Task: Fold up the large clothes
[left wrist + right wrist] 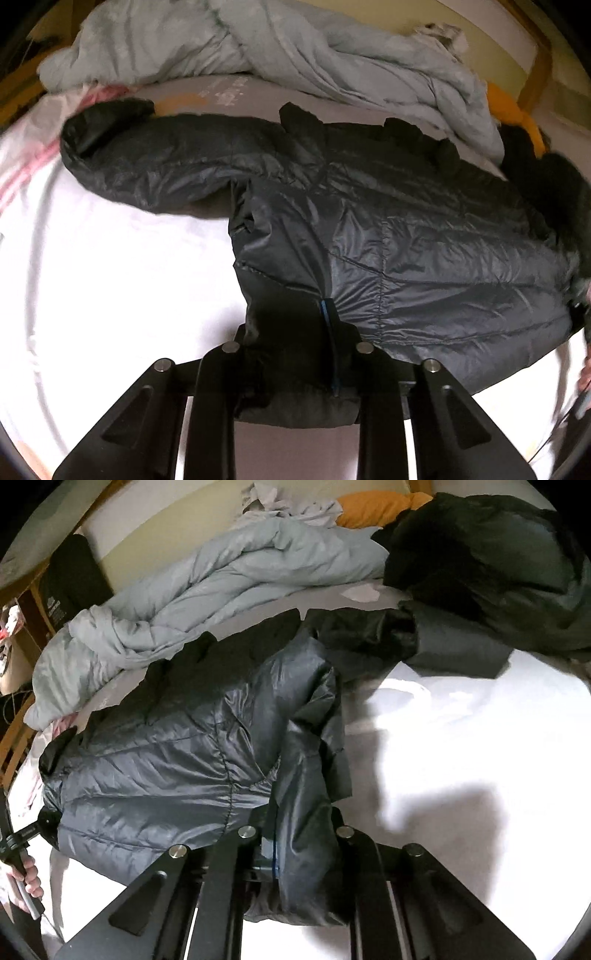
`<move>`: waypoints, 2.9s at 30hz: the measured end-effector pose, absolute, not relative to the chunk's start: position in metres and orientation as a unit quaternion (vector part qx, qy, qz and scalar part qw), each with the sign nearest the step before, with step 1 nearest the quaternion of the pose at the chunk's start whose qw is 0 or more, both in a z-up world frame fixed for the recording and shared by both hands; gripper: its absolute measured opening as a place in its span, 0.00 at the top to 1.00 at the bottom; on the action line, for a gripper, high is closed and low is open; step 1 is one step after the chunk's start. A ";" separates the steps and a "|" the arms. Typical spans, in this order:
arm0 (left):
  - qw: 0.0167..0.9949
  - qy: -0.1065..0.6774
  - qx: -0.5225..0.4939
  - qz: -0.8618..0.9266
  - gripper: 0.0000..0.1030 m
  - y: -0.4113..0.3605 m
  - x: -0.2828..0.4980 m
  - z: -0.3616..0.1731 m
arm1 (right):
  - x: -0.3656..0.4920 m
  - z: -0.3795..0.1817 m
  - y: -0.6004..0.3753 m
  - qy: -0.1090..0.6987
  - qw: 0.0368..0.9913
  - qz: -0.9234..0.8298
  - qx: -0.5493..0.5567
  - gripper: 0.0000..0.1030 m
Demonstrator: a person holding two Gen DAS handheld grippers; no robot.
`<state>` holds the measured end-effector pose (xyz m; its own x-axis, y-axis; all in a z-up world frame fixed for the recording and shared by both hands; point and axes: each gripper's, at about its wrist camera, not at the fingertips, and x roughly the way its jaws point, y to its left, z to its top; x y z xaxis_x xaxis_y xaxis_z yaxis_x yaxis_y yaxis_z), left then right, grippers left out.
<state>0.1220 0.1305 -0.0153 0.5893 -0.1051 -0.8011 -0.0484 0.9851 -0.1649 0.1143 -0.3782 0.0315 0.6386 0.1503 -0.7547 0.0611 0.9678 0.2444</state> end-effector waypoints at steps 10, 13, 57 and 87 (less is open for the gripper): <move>0.906 0.422 -0.030 0.010 0.62 0.113 0.093 -0.023 | 0.078 0.036 -0.356 0.417 0.908 -0.021 0.028 0.84; 0.913 0.406 -0.036 0.012 0.54 0.114 0.096 -0.018 | 0.078 0.041 -0.361 0.400 0.915 -0.034 0.029 0.78; 0.941 0.290 -0.144 0.095 0.98 0.373 0.251 0.061 | 0.091 0.046 -0.347 0.314 0.943 -0.104 -0.041 0.45; 0.942 0.307 0.009 -0.134 0.50 0.037 0.092 0.041 | 0.054 0.070 -0.360 0.293 0.954 -0.045 0.043 0.42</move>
